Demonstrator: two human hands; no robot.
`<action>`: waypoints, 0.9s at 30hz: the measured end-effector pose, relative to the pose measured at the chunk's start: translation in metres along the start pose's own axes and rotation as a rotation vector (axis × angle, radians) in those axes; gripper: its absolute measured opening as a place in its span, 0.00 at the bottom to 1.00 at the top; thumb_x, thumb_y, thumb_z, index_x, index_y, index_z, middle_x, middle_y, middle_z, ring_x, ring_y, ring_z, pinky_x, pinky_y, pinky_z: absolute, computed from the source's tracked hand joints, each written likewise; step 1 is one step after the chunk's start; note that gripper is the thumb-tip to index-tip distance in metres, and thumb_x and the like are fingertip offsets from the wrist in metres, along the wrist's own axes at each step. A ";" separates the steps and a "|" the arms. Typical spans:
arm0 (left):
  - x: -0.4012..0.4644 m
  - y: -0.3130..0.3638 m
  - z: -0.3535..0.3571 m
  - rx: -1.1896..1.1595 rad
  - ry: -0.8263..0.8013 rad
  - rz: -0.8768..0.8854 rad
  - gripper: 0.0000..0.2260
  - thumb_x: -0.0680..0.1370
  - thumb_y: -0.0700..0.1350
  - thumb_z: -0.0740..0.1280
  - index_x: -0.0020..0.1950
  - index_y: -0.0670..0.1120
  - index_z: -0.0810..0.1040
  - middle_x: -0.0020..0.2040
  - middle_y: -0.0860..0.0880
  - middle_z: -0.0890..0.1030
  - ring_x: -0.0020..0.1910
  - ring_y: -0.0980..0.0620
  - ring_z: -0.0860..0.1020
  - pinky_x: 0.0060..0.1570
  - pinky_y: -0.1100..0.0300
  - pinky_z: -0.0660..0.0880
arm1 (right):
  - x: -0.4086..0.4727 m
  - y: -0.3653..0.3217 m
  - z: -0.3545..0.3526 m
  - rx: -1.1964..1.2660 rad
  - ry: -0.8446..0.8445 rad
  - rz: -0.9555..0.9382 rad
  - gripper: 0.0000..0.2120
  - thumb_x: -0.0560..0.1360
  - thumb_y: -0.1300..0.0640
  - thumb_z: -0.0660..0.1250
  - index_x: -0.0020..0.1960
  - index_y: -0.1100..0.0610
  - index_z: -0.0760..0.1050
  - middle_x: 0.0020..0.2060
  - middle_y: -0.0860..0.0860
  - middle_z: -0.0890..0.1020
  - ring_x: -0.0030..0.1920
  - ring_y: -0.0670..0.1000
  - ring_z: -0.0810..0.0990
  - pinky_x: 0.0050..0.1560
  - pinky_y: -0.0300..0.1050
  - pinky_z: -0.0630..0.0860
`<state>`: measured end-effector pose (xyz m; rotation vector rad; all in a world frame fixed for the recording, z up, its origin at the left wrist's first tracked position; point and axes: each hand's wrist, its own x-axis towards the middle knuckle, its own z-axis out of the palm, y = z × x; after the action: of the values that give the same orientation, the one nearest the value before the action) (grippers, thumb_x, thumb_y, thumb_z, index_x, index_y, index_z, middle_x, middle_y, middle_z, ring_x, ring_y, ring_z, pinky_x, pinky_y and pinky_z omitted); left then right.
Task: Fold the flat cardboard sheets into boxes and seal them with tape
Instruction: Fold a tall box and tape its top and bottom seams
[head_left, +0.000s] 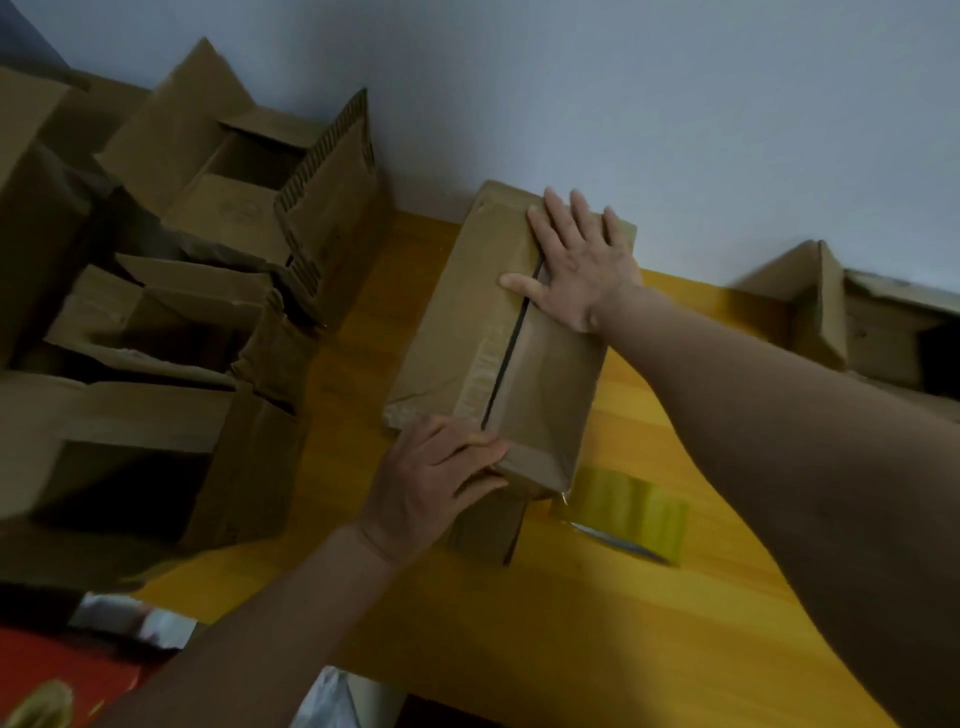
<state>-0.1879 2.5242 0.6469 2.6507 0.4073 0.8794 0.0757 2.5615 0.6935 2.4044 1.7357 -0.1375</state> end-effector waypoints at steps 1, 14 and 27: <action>0.002 -0.006 0.001 0.006 0.012 0.002 0.15 0.70 0.52 0.72 0.51 0.45 0.81 0.48 0.46 0.82 0.49 0.50 0.74 0.46 0.56 0.75 | 0.000 0.000 0.001 0.004 0.012 0.035 0.41 0.72 0.27 0.36 0.78 0.49 0.41 0.78 0.52 0.43 0.77 0.56 0.41 0.75 0.57 0.41; 0.022 -0.006 0.002 0.082 -0.062 -0.107 0.29 0.65 0.71 0.67 0.41 0.43 0.77 0.39 0.45 0.76 0.41 0.46 0.73 0.41 0.53 0.71 | -0.140 -0.003 0.001 0.627 -0.079 0.103 0.33 0.77 0.42 0.62 0.77 0.47 0.52 0.77 0.51 0.38 0.77 0.56 0.40 0.76 0.53 0.50; 0.015 0.032 -0.022 0.092 -0.290 -0.362 0.20 0.67 0.56 0.76 0.49 0.43 0.78 0.47 0.47 0.73 0.49 0.46 0.71 0.48 0.51 0.72 | -0.235 -0.030 0.020 0.930 -0.304 0.250 0.42 0.68 0.41 0.74 0.74 0.49 0.57 0.67 0.51 0.71 0.63 0.53 0.73 0.54 0.45 0.73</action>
<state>-0.1841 2.5051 0.6838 2.6097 0.8330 0.3679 -0.0271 2.3476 0.7129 2.9071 1.3679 -1.4648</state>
